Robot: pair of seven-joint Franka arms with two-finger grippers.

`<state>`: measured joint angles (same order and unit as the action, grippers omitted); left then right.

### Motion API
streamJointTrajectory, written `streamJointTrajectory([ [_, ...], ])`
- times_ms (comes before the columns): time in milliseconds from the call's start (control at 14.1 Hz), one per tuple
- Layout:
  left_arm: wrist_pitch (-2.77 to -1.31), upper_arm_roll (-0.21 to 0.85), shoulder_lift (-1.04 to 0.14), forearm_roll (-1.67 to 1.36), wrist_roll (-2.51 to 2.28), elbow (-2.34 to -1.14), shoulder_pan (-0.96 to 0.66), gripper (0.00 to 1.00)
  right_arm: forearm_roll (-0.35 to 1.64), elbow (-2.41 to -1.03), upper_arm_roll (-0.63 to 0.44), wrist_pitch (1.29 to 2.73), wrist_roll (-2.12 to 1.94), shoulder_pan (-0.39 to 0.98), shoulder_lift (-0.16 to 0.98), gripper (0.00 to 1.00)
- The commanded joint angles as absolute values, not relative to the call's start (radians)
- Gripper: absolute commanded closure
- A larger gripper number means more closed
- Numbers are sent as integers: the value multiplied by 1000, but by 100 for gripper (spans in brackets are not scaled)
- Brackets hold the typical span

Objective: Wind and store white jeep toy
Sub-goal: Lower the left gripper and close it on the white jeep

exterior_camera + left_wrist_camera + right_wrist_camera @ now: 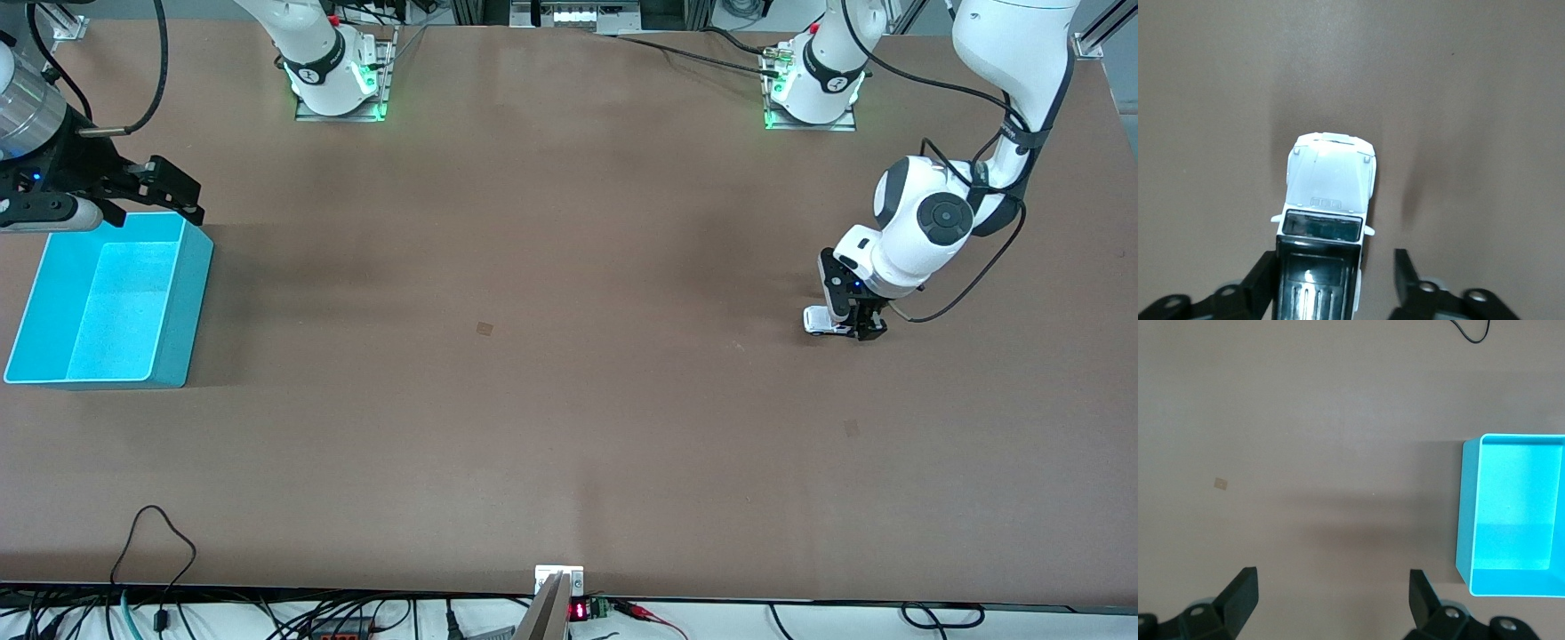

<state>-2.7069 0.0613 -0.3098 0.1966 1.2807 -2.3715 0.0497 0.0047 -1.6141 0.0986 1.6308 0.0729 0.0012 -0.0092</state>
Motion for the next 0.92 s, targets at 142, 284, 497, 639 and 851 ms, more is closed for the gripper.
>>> streamJointTrajectory([
  [142,-2717,63,-314,218,1290,-2378,52,78,-2,-1621,97,1632,66,3,-25,0],
  [284,-2717,63,-314,218,1290,-2375,51,82,-2,-1621,97,1631,72,5,-25,0],
  [497,-2715,63,-322,218,1293,-2375,46,82,-2,-1621,97,1626,71,5,-28,0],
  [639,-2715,63,-336,218,1293,-2372,48,82,-2,-1621,97,1629,69,5,-26,0],
  [851,-2715,52,-374,216,1360,-2340,57,82,0,-1621,97,1635,71,5,-25,0],
])
